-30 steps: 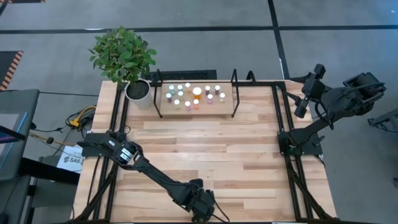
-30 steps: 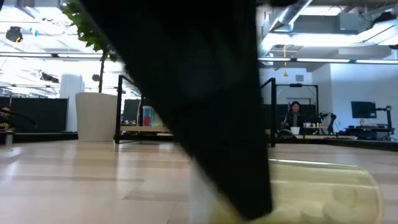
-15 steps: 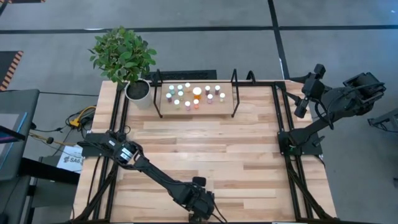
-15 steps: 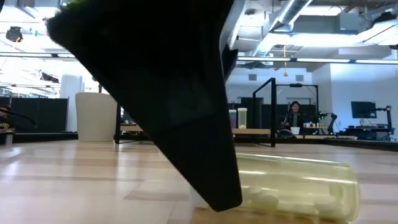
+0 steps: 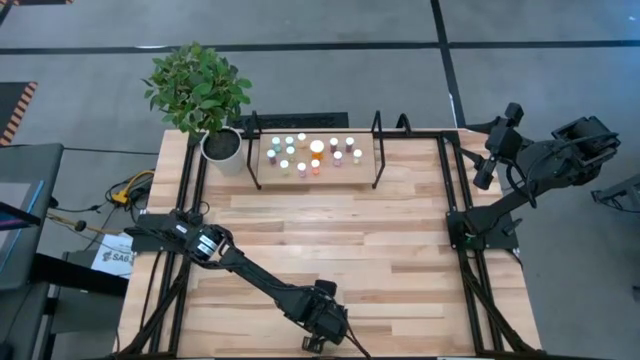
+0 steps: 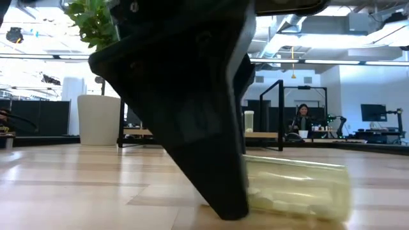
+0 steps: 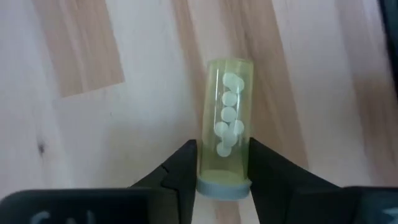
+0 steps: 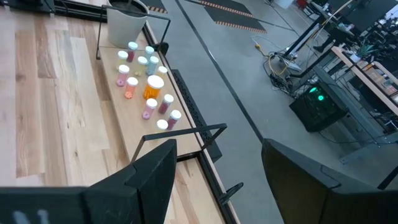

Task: Pick and place medicine bottles onto shelf by color
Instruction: Put the yellow pill bottle on the shelf

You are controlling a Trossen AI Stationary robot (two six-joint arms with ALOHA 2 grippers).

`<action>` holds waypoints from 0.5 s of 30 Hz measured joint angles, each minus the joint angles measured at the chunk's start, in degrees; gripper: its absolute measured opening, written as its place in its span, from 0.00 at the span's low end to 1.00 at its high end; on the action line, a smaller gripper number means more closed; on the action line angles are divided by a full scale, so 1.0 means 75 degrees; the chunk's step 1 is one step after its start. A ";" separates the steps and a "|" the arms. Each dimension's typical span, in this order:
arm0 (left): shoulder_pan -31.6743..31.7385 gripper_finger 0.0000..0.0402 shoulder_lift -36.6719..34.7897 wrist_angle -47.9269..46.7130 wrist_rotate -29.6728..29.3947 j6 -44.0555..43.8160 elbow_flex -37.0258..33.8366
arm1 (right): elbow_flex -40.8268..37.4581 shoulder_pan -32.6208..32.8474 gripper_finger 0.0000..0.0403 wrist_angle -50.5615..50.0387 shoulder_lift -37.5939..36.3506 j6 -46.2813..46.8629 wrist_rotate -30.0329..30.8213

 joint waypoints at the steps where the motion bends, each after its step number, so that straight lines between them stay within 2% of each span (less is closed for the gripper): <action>1: 0.0025 0.25 -0.0031 -0.0122 -0.0004 0.0100 -0.0005 | -0.0001 -0.0002 0.65 0.0000 -0.0001 -0.0001 0.0000; 6: 0.0274 0.21 -0.0122 -0.0779 0.0066 0.0843 -0.0020 | 0.0000 -0.0002 0.65 0.0000 -0.0001 -0.0001 0.0000; 12: 0.0588 0.22 -0.0153 -0.1408 -0.0104 0.2070 0.0176 | 0.0000 0.0000 0.65 0.0000 -0.0001 -0.0003 0.0000; 15: 0.0754 0.22 -0.0131 -0.1595 -0.0296 0.2643 0.0576 | 0.0000 -0.0002 0.65 0.0000 -0.0001 -0.0003 0.0000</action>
